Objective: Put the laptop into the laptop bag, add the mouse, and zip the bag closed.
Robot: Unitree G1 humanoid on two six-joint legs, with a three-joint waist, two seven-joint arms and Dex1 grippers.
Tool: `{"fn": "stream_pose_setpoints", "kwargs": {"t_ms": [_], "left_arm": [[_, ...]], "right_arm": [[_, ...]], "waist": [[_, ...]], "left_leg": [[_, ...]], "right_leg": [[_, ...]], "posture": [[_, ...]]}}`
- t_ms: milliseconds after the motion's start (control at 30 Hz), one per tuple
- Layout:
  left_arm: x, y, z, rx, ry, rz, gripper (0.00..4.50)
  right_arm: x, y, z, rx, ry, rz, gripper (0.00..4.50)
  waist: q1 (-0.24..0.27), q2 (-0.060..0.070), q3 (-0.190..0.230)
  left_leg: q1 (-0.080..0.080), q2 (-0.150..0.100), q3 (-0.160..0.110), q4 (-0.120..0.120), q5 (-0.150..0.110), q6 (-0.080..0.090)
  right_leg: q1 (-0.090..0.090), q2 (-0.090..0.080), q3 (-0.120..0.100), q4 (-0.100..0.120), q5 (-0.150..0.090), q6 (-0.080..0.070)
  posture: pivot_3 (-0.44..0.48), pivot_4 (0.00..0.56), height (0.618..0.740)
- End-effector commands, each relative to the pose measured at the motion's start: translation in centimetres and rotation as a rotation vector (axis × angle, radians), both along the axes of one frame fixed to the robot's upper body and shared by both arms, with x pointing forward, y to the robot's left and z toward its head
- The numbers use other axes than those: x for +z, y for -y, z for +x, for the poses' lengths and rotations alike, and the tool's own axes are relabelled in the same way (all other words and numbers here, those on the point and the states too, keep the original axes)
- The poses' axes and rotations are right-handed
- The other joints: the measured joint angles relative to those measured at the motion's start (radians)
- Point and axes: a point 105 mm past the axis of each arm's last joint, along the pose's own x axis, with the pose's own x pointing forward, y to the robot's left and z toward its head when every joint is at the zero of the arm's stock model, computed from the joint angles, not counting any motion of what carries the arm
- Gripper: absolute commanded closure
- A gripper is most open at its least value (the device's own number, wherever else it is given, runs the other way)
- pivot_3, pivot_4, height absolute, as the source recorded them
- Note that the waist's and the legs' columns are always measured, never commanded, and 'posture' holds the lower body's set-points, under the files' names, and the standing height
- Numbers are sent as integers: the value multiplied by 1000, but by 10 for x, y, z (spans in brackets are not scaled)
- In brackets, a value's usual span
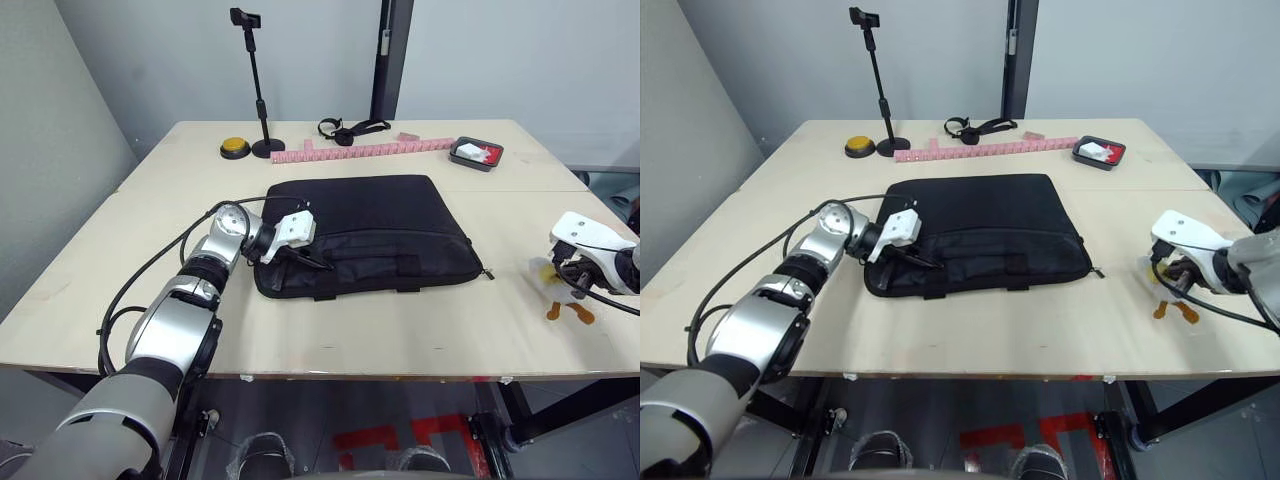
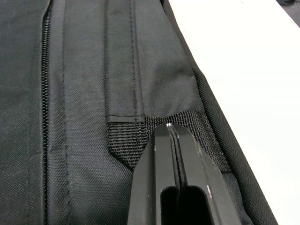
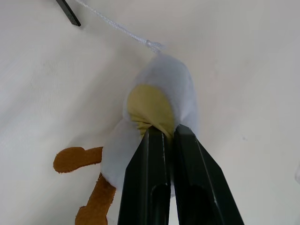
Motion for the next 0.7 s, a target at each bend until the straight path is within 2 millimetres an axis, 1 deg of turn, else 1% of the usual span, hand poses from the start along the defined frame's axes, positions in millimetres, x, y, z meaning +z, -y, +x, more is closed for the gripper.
{"fn": "stream_pose_setpoints", "kwargs": {"t_ms": [33,200,300,467,600,700], "left_arm": [[-43,-21,-15,0,-112,175,4500],[-45,-23,-15,0,-100,193,4500],[-46,-24,-15,0,-94,199,4500],[-52,-26,-19,-10,-100,213,4500],[-53,-26,-20,-12,-100,216,4500],[-54,-26,-19,-6,-99,213,4500]], "right_arm": [[24,-7,11,0,95,-37,4440],[34,-26,22,47,148,-48,4440],[44,-43,35,86,204,-117,4440],[55,-62,45,124,248,-150,4440],[59,-68,55,128,278,-195,4440],[53,-68,61,124,266,-249,4440]], "waist": [[-3,1,0],[-7,1,-1],[-13,2,-2],[-12,3,-2],[-13,3,-2],[-15,3,-2]], "left_leg": [[0,0,0,0,0,0],[1,0,0,0,0,0],[2,0,1,0,0,0],[4,0,2,0,0,0],[8,0,4,-1,0,0],[9,0,5,-2,0,-1]], "right_leg": [[0,0,0,0,0,0],[0,0,1,0,0,0],[1,0,1,1,0,0],[1,0,2,2,0,0],[2,0,4,2,0,0],[2,0,5,3,0,0]], "posture": [[0,150,740],[0,150,740],[0,150,740],[0,150,740],[0,150,740],[0,150,740]]}}
